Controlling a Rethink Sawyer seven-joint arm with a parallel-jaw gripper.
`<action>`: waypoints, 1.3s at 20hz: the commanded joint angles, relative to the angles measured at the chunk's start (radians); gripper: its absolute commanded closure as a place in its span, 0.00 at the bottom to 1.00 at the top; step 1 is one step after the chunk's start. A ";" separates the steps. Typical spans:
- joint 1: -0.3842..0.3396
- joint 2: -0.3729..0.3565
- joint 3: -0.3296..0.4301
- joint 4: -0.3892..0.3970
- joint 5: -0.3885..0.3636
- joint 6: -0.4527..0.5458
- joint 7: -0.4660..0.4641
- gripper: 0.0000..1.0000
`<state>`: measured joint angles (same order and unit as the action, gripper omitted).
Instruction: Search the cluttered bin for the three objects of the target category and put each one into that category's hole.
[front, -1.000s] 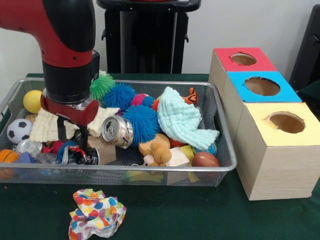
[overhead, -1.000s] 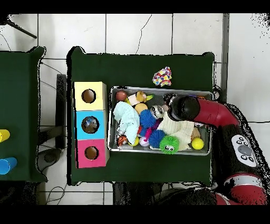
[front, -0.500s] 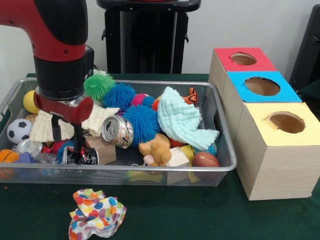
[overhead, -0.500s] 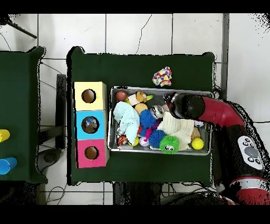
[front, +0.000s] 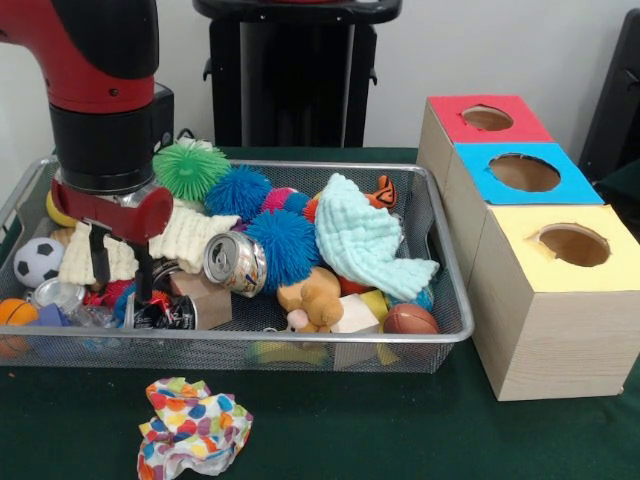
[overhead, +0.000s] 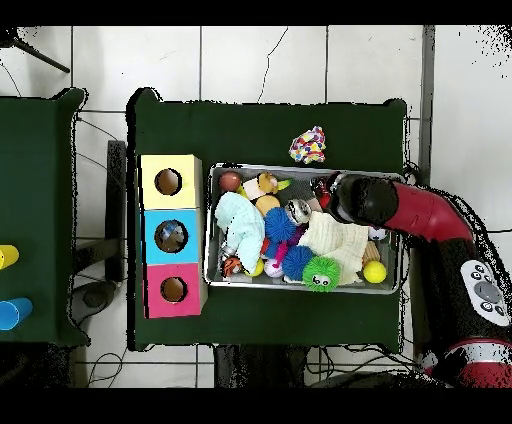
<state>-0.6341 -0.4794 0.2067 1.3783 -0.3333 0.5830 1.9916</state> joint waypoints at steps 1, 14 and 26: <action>-0.014 0.054 0.080 0.026 -0.100 -0.037 -0.169 0.00; -0.021 0.118 0.059 0.043 -0.163 -0.144 -0.093 0.00; -0.060 0.120 0.081 0.027 -0.171 -0.135 -0.124 0.00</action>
<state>-0.6675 -0.4225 0.2233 1.3779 -0.4435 0.4426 1.9916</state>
